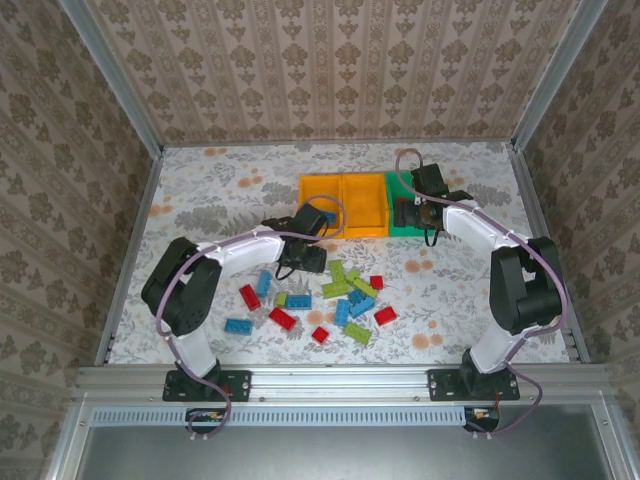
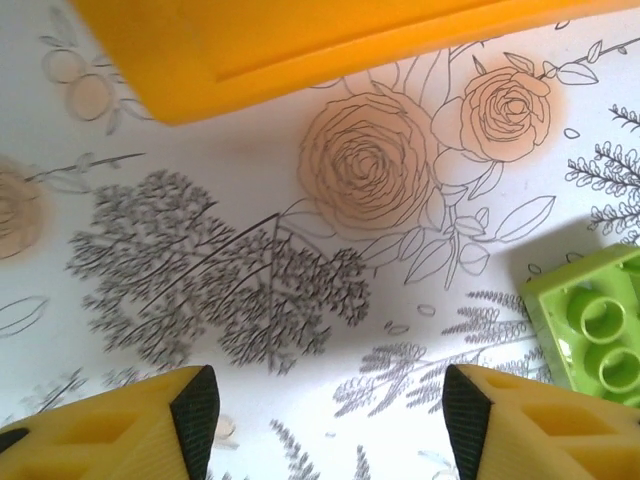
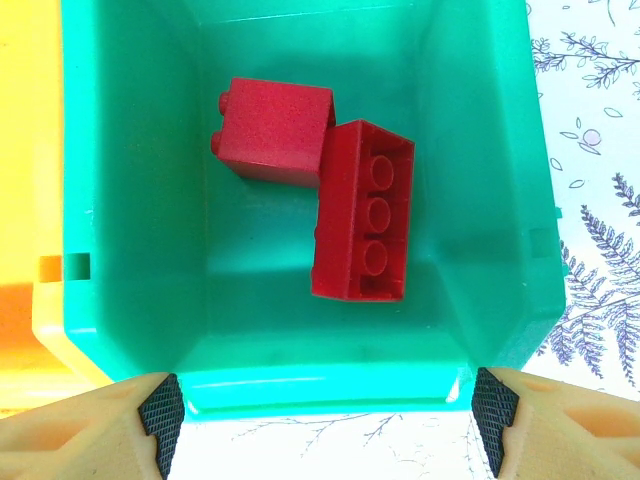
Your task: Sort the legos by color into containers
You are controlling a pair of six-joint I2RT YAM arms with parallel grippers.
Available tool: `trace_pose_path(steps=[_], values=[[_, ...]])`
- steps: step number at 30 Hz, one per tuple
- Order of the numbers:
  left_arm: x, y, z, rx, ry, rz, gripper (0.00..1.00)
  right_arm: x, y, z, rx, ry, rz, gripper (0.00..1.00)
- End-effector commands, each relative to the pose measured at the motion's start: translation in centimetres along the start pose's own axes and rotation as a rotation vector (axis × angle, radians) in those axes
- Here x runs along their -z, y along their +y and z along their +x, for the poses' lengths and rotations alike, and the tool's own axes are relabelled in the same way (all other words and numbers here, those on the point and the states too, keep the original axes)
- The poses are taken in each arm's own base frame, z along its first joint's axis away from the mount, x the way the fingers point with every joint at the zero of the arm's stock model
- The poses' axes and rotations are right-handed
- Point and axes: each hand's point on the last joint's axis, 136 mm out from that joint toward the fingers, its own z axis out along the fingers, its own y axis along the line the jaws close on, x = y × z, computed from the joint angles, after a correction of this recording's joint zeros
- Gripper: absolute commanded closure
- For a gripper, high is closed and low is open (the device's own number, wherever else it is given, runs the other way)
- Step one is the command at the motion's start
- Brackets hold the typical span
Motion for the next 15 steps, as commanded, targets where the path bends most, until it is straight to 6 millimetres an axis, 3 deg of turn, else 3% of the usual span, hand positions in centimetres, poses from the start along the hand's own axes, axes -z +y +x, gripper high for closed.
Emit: trace_pose_path(steps=[1, 7, 11, 15], values=[[2.2, 2.5, 0.7, 0.003, -0.023, -0.074, 0.35, 1.0, 0.0, 0.1, -0.002, -0.013, -0.014, 0.21], [4.4, 5.7, 3.4, 0.036, -0.031, -0.126, 0.34, 1.6, 0.5, 0.1, -0.008, -0.019, -0.046, 0.21], [4.3, 8.0, 5.7, 0.088, -0.005, -0.139, 0.35, 1.6, 0.6, 0.2, -0.014, -0.015, -0.055, 0.22], [3.9, 8.7, 6.8, 0.108, 0.006, -0.112, 0.36, 1.9, 0.9, 0.3, -0.024, -0.014, -0.076, 0.22]])
